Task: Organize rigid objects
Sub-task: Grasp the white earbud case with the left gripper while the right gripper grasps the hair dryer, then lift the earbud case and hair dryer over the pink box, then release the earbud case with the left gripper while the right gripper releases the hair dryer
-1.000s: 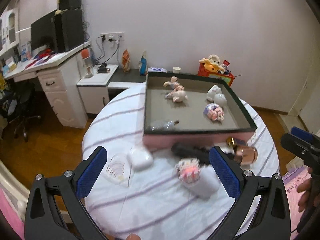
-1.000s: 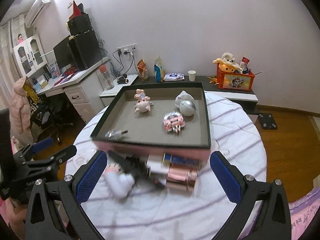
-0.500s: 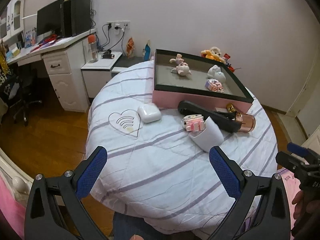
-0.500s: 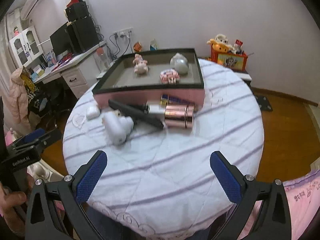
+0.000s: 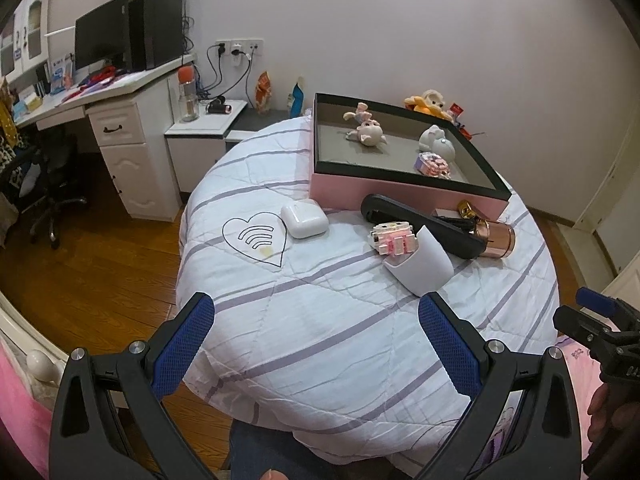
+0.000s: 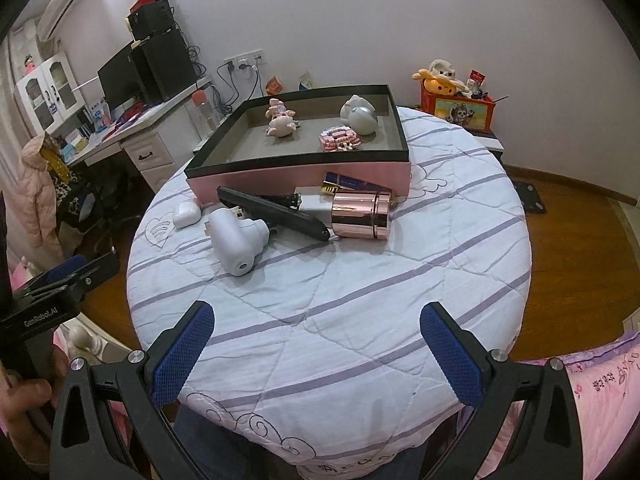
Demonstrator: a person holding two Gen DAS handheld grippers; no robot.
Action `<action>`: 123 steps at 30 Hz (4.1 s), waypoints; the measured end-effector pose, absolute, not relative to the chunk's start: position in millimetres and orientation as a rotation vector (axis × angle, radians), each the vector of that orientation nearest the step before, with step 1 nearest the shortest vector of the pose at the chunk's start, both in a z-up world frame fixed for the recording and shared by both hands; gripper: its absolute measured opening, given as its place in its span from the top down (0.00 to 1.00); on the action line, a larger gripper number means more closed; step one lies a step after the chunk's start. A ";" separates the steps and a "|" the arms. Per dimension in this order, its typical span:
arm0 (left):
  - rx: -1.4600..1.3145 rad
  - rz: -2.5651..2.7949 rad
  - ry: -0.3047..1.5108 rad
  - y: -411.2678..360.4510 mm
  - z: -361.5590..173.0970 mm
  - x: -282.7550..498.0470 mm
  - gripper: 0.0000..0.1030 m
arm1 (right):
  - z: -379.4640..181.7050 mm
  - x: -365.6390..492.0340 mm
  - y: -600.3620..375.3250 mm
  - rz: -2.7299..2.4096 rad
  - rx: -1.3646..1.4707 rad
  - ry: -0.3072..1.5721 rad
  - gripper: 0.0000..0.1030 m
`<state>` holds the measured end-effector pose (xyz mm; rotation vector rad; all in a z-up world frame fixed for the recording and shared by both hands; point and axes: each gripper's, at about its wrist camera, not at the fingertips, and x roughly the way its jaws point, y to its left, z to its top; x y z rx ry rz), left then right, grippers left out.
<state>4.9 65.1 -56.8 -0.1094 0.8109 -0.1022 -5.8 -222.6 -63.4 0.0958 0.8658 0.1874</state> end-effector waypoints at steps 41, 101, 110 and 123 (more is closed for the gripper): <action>0.039 -0.152 0.879 72.0 -132.6 154.7 0.33 | -128.4 87.8 -133.9 0.338 0.048 0.977 0.24; -0.013 -0.422 0.792 -32.7 -31.6 216.3 0.50 | -43.3 204.3 -231.2 0.256 0.007 0.873 0.41; -0.010 -0.416 0.885 -51.0 -70.2 240.4 0.50 | -72.6 223.2 -227.1 0.244 -0.067 0.943 0.41; 0.033 -0.306 0.945 -40.3 -89.9 242.3 0.17 | -86.3 219.7 -220.7 0.206 -0.175 0.942 0.27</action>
